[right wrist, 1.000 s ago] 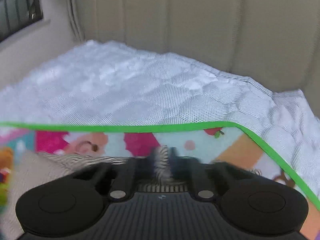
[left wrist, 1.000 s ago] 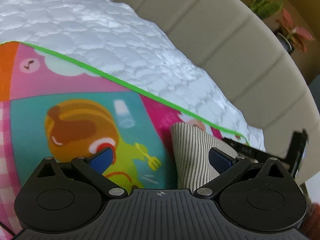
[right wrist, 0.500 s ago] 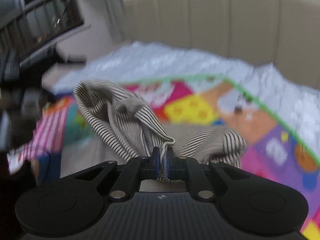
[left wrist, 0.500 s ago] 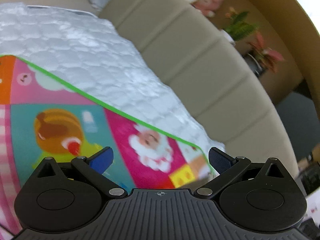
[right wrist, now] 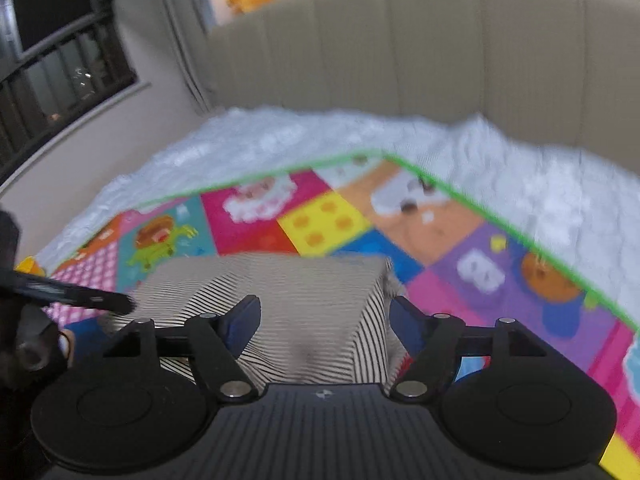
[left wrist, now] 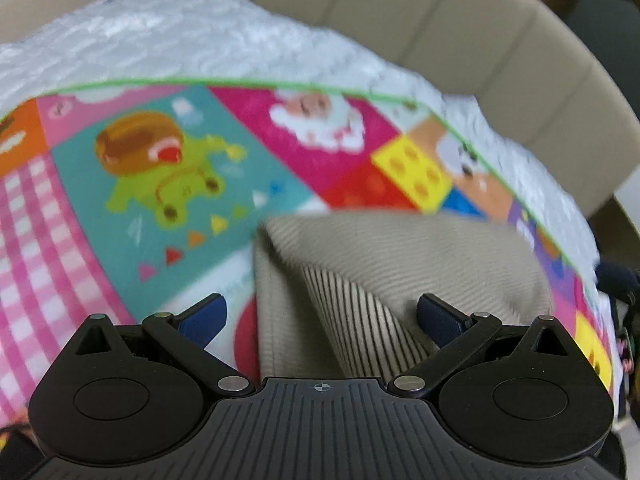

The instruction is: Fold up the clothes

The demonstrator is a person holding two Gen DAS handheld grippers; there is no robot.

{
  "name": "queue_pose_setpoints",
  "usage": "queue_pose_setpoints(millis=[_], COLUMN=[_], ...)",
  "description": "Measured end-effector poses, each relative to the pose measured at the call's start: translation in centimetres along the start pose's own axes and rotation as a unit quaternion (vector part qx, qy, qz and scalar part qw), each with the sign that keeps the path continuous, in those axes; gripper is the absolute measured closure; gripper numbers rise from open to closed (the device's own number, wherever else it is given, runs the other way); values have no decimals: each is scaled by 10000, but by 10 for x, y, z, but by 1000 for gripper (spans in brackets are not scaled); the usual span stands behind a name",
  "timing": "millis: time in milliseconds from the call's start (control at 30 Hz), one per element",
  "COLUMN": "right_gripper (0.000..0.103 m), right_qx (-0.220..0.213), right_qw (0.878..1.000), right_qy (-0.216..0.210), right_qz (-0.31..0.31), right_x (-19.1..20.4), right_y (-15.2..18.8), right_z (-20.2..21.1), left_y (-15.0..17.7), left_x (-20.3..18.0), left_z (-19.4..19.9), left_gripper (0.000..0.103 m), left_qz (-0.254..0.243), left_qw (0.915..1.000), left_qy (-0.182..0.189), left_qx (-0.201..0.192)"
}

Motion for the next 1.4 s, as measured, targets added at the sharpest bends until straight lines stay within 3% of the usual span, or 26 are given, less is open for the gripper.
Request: queue_pose_setpoints(millis=[100, 133, 167, 233, 267, 300, 400, 567, 633, 700, 867, 967, 1133, 1167, 1200, 1233, 1333, 1400], right_gripper=[29, 29, 34, 56, 70, 77, 85, 86, 86, 86, 85, 82, 67, 61, 46, 39, 34, 32], right_qx=[306, 422, 461, 454, 437, 412, 331, -11, -76, -24, 388, 457, 322, 274, 174, 25, -237, -260], right_qw=[9993, 9988, 9987, 9983, 9983, 9986, 9990, 9998, 9997, 9994, 9987, 9971, 9978, 9982, 9981, 9971, 9936, 9934], right_qy=[93, 103, 163, 339, 347, 312, 272, -60, -200, -338, -252, 116, 302, 330, 419, 570, 691, 710], right_qz=[-197, -226, -151, 109, 151, 146, 91, -196, -135, -57, 231, 596, 491, 424, 412, 498, 865, 861], right_x=[-14, -16, -15, -11, -9, -5, 9, 36, 42, 43, 35, 28, 19, 17, 15, 13, 14, 14], right_y=[11, 16, 20, 26, 26, 24, 1, -62, -69, -62, -11, 12, 18, 19, 20, 24, 35, 34], right_z=[-32, -43, -52, -68, -74, -80, -105, -123, -113, -98, -88, -102, -102, -100, -99, -99, -99, -98], left_y=[7, 8, 10, 11, 10, 8, -11, -85, -110, -113, -65, -27, -8, -9, -8, -7, -4, -3], left_x=[-15, -18, -19, -17, -14, -10, 2, 26, 33, 33, 31, 36, 38, 38, 39, 40, 41, 40], left_z=[-6, -12, -19, -34, -41, -47, -57, -57, -51, -36, -24, -38, -34, -30, -27, -24, -13, -3], left_gripper=[0, 0, 0, 14, 38, 45, 56, 64, 64, 64, 63, 61, 47, 44, 39, 36, 31, 20], left_qz=[473, 583, 637, 672, 727, 805, 869, 405, 213, -3, -20, 69, 149, 106, 61, 18, 57, 2], left_qw=[9951, 9934, 9929, 9932, 9928, 9921, 9909, 9969, 9979, 9978, 9971, 9985, 9997, 9999, 9998, 9996, 9990, 9972], left_qy=[868, 990, 1000, 930, 923, 934, 1019, 620, 478, 449, 708, 529, 159, 35, -91, -223, -432, -746], left_qx=[24, 68, 128, 189, 209, 228, 95, -253, -392, -484, -270, 116, 109, 123, 145, 170, 138, 71])
Point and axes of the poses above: each gripper's, at about its wrist camera, not at the fingertips, and z roughly against the way its jaws point, x to its left, y to its underside, the point moved 9 cm from there along -z, roughly the way its jaws point, and after that the axes turned 14 degrees about -z, right-handed, at the moved point
